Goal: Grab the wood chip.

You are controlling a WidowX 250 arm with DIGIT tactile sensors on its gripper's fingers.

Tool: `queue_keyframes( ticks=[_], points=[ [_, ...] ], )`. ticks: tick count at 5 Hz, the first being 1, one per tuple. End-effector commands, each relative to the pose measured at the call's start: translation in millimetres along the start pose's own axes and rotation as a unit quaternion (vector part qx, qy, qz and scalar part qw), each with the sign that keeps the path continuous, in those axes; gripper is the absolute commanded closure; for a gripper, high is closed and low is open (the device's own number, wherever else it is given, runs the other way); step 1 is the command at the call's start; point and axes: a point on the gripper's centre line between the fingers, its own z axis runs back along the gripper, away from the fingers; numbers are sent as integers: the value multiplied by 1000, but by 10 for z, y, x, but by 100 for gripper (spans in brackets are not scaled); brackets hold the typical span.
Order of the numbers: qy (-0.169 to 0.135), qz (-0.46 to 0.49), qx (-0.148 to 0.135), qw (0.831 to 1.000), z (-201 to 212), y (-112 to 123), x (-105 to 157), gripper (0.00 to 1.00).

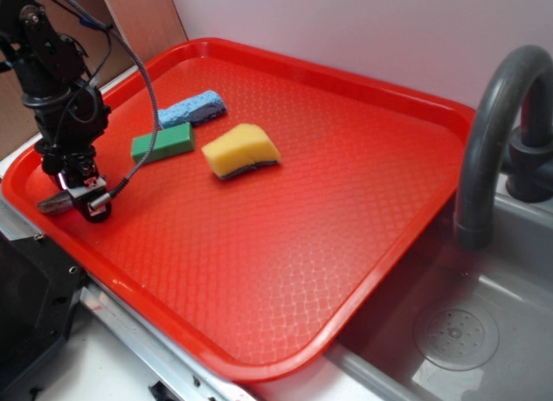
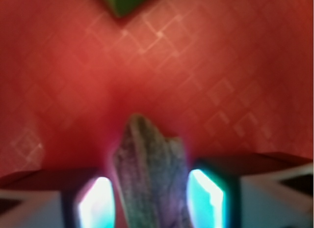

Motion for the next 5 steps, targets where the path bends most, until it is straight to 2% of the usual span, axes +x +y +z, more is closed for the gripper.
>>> queue_keyframes(
  ticks=[1, 2, 3, 5],
  points=[
    [28, 3, -3, 1000, -175, -2, -92, 100],
    [19, 8, -3, 1000, -58, -3, -52, 100],
    [-8, 25, 3, 1000, 221, -12, 48, 100],
    [-65, 12, 16, 998, 813, -284, 124, 100]
  ],
)
